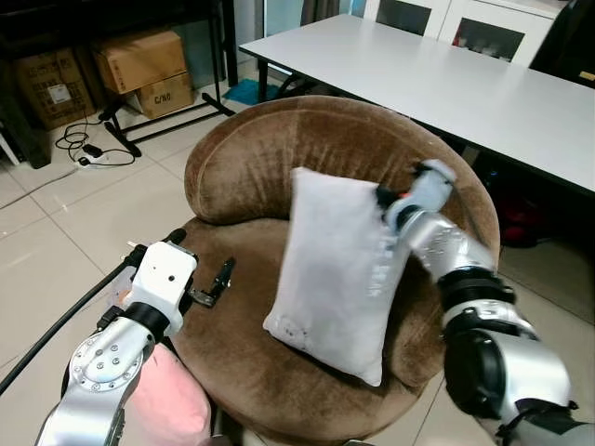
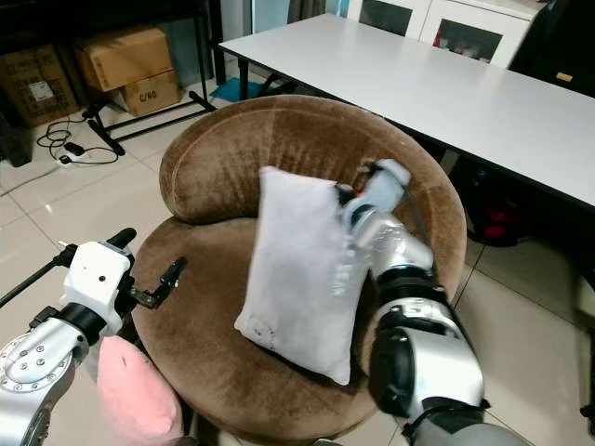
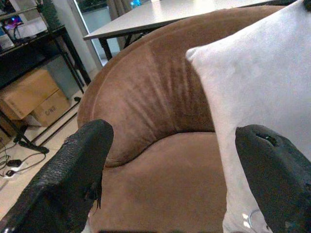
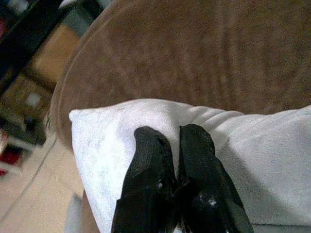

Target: Move the pillow to the sofa from floor

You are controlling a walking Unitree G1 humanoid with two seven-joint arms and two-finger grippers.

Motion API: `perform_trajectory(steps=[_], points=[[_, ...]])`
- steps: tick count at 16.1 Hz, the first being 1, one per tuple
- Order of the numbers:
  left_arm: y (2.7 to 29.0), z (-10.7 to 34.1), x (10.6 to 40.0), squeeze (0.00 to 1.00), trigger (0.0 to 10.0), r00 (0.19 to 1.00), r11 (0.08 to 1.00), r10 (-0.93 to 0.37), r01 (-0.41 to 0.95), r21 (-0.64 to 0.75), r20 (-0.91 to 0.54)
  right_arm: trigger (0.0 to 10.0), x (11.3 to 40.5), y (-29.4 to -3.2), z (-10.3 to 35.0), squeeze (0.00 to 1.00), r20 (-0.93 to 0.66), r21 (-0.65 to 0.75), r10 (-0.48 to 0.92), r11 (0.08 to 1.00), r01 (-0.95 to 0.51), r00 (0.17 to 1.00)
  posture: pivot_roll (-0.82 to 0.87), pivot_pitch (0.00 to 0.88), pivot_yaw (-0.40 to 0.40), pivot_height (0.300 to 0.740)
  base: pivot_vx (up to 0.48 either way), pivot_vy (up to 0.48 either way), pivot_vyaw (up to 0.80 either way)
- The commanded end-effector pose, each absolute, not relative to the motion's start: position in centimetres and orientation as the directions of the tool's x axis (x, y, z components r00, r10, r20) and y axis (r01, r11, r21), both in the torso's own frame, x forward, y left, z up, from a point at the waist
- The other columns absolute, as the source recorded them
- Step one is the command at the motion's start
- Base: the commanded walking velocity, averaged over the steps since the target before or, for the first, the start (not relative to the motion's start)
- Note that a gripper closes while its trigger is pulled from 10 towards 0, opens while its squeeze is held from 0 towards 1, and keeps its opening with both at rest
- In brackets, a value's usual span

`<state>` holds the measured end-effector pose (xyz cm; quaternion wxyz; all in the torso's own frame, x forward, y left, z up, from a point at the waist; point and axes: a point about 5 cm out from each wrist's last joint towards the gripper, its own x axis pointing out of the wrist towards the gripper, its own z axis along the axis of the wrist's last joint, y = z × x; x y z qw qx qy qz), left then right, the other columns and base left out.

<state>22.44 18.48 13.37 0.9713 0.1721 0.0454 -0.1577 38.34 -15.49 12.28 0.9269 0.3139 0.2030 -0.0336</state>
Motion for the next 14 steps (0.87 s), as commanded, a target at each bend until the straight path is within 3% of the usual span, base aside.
perform_trajectory(steps=[1, 4, 8, 11, 12, 13, 14], points=[[18.6, 13.9, 22.5, 0.0, 10.0, 0.944, 0.884, -0.301, 0.328, 0.333, -0.133, 10.0, 38.8, -17.3, 13.6, 0.0, -0.354, 0.599, -0.01, 0.766, 0.235, 0.935, 0.06, 0.0, -0.048, 0.74, 0.0, 0.0, 0.0], [18.3, 14.3, 22.6, 0.0, 10.0, 0.933, 0.876, -0.337, 0.36, 0.32, -0.129, 10.0, 37.4, -23.5, 12.0, 0.0, -0.397, 0.595, -0.202, 0.685, 0.419, 0.895, 0.06, 0.0, -0.032, 0.74, 0.0, 0.0, 0.0], [17.3, 14.3, 22.4, 0.0, 10.0, 0.88, 0.857, -0.448, 0.473, 0.207, -0.155, 10.0, 35.2, -25.9, 8.8, 0.0, -0.49, 0.571, -0.282, 0.611, 0.548, 0.825, 0.05, 0.0, -0.007, 0.74, 0.0, 0.0, 0.0], [16.8, 13.8, 22.0, 0.0, 10.0, 0.819, 0.811, -0.531, 0.566, 0.149, -0.216, 10.0, 34.3, -25.5, 7.1, 0.0, -0.528, 0.553, -0.254, 0.621, 0.555, 0.81, 0.04, 0.0, 0.008, 0.74, 0.0, 0.0, 0.0], [16.8, 13.6, 21.8, 0.0, 10.0, 0.8, 0.8, -0.553, 0.588, 0.12, -0.232, 10.0, 34.2, -25.4, 7.0, 0.67, -0.525, 0.562, -0.244, 0.62, 0.548, 0.815, 0.04, 0.0, 0.01, 0.74, 0.0, 0.0, 0.0], [16.8, 13.4, 21.6, 0.0, 10.0, 0.782, 0.793, -0.573, 0.604, 0.074, -0.244, 10.0, 34.2, -25.7, 7.1, 1.0, -0.513, 0.575, -0.249, 0.611, 0.544, 0.821, 0.04, 0.0, 0.013, 0.74, 0.0, 0.0, 0.0], [16.8, 13.4, 21.5, 0.0, 10.0, 0.775, 0.791, -0.581, 0.61, 0.054, -0.249, 10.0, 34.2, -25.9, 7.2, 1.0, -0.508, 0.578, -0.254, 0.607, 0.545, 0.823, 0.04, 0.0, 0.013, 0.74, 0.0, 0.0, 0.0]])
